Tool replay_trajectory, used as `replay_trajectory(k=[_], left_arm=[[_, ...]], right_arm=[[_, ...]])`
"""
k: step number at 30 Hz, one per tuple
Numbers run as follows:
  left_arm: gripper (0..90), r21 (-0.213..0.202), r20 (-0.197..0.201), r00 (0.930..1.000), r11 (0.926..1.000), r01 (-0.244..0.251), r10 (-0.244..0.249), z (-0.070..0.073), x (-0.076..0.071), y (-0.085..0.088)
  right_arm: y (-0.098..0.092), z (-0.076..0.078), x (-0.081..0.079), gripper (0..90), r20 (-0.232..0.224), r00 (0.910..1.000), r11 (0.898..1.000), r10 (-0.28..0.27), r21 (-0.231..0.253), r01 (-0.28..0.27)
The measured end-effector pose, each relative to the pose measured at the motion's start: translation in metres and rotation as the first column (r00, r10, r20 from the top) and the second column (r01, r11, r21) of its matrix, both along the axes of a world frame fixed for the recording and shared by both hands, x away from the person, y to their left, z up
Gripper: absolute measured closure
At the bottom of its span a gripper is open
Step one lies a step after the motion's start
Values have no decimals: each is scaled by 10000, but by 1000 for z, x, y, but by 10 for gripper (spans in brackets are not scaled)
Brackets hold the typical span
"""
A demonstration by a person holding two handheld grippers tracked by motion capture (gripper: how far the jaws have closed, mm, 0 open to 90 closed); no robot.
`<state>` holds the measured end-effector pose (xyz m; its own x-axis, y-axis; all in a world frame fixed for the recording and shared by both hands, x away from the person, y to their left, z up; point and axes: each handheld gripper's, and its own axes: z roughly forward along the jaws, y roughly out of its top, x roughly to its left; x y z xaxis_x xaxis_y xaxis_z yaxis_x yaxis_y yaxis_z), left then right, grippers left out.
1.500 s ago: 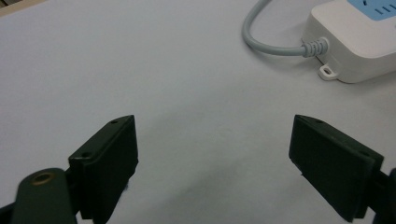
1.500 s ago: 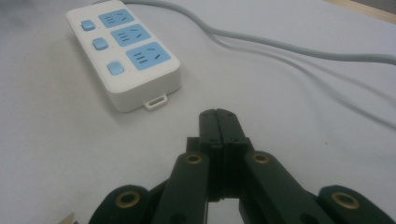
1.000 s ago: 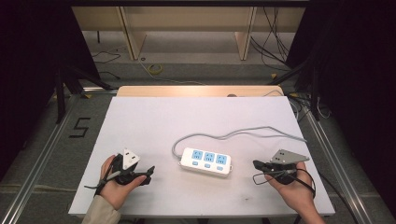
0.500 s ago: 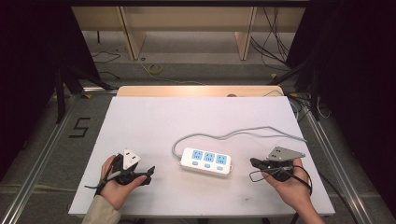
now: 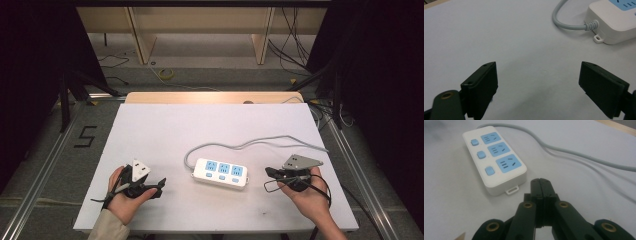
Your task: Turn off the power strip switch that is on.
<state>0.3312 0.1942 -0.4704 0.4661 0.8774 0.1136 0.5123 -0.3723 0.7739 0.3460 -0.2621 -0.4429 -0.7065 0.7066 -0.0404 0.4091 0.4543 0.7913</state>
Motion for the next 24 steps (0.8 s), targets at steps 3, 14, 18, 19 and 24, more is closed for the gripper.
replay_trajectory(k=[3, 14, 18, 19, 24], left_arm=[[153, 0, 3, 10000, 10000, -1, 1, 0, 0, 0], [153, -19, 20, 10000, 10000, -4, 4, 0, 0, 0], [153, -38, 20, 10000, 10000, 7, -7, 0, 0, -1], [153, -24, 33, 10000, 10000, 3, -3, 0, 0, 0], [153, -14, 48, 10000, 10000, 1, -1, 0, 0, 0]], right_arm=[[1, 1, 1, 900, -9, 10000, 10000, -9, -26, 9], [6, 3, 5, 900, -41, 10000, 9999, 51, -126, -52], [8, 4, 6, 900, -65, 10000, 9999, 62, -130, -63], [8, 4, 7, 900, -65, 9999, 9999, 79, -150, -80], [10, 5, 9, 900, -74, 9999, 9998, 105, -155, -106]])
